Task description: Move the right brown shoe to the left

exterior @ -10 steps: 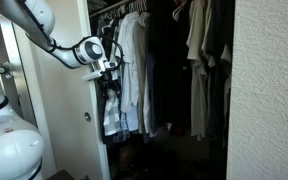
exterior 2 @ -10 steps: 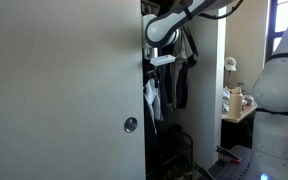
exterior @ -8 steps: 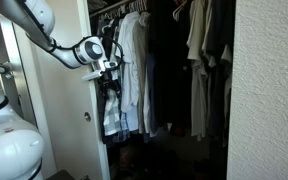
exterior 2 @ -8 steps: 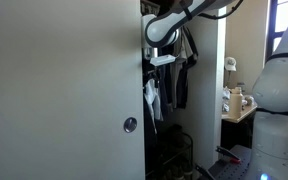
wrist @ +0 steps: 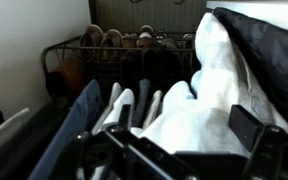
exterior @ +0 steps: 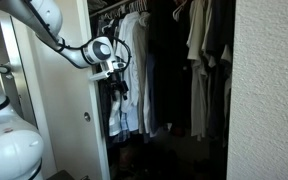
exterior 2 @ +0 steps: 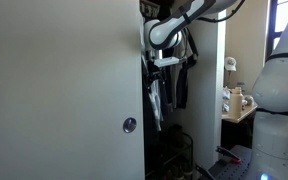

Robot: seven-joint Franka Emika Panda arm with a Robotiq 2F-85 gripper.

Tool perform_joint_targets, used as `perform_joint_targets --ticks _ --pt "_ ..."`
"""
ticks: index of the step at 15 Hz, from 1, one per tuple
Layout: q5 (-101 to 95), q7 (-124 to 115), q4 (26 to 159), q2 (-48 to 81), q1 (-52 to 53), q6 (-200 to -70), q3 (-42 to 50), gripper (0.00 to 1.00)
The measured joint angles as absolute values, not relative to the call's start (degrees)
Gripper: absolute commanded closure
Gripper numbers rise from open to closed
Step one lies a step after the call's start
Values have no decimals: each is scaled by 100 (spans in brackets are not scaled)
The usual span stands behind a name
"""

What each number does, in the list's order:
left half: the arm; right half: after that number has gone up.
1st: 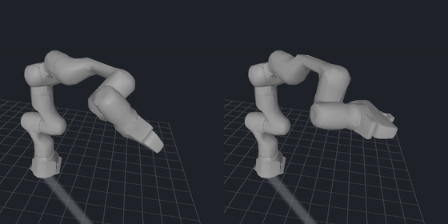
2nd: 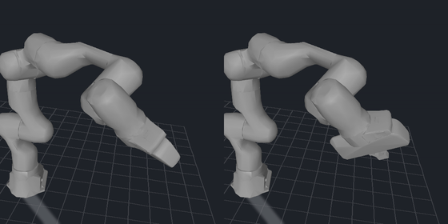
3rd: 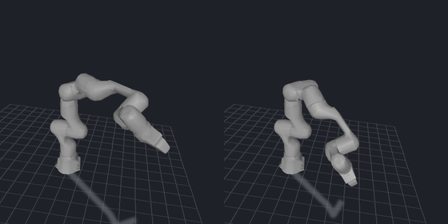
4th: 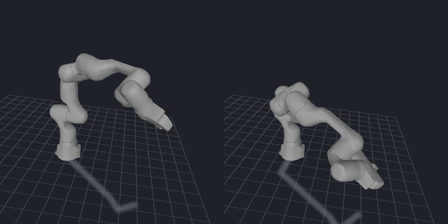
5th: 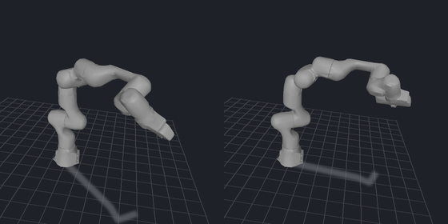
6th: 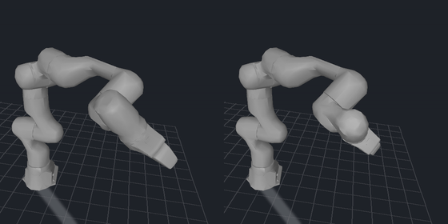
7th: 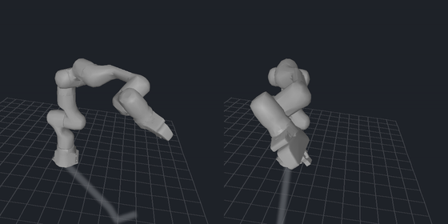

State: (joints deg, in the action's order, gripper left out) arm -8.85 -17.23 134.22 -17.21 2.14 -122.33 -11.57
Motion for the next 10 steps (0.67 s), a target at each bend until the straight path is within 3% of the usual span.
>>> perform_joint_targets --ticks 10 --pt "-346 267 12429 -241 -553 -12460 648 0"
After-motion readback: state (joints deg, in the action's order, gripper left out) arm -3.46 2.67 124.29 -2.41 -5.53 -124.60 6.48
